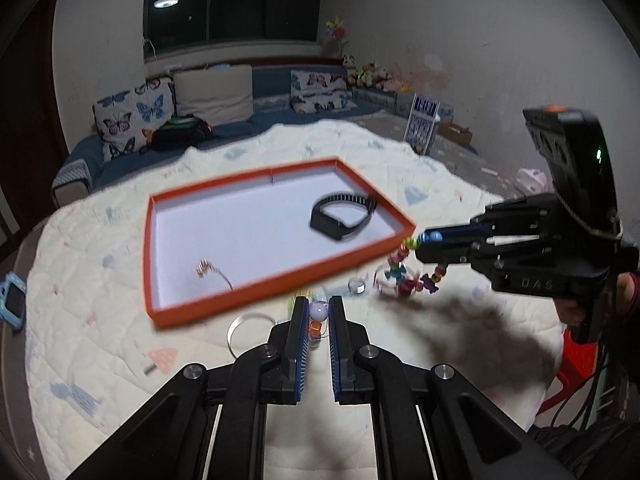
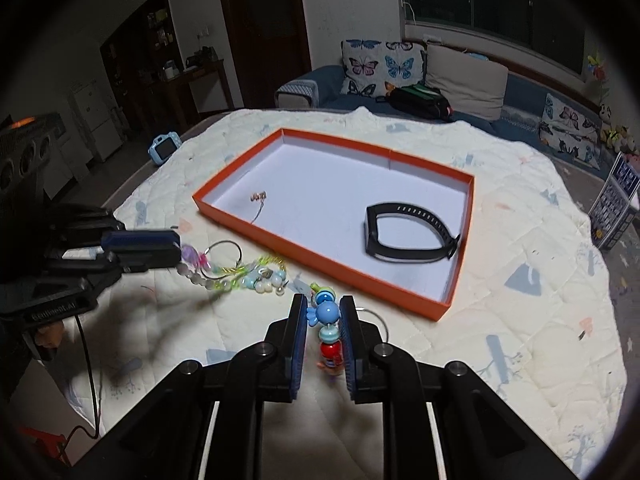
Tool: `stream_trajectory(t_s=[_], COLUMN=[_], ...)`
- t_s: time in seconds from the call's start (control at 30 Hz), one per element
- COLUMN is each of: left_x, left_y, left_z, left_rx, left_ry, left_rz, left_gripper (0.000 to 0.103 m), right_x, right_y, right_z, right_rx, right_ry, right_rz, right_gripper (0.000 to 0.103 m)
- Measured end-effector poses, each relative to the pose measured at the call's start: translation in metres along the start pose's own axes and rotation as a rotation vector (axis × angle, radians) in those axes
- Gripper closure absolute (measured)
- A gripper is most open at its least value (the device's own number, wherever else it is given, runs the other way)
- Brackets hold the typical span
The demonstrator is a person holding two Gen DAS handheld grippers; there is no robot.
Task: Organize jewelry
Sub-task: 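Carry the pastel bracelet into the tray with the left gripper while the right carries its bracelet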
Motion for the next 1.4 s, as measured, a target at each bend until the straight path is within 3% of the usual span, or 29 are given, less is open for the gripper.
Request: stream_trajectory(t_s=[0.5,0.73,1.03,1.4], left_x=[0.055,0.082,0.108,0.122], left_y=[-0.108,-0.139,-0.150,-0.121], left_z=[0.045,0.039,-0.010,-0.076], left_rx=[-0.117,-0.132,-0.096,-0.008], left_ry=[-0.099,-0.132,-0.127,-0.100], left_rz=[-0.004,0.012,0.048,0.087], left_gripper=[0.093,0.093,0.093,0.093], right_x=[-0.004,-0.008,-0.032,-0.060], right_y=[-0.057,-0.079,-0.103,-0.114], right_z=[0.013,0.003,-0.033,-0.086], right_rx=[-0.072,-0.093,-0.065,-0.008], right_ry=[-0.029,-0.029,-0.007,0.006], right_rz=[0.013,0.003,-0.047,-0.117], right_gripper=[0.084,0.084,0.084,0.084])
Point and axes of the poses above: each gripper's, at about its wrist camera, not at the fingertips, and z roughly against the way its jaws point, x to its left, y to its underside, the point moved 9 cm from there along -z, roughly the way its jaws point, and after that the axes turned 12 degrees about -z, right-handed, at the moved point
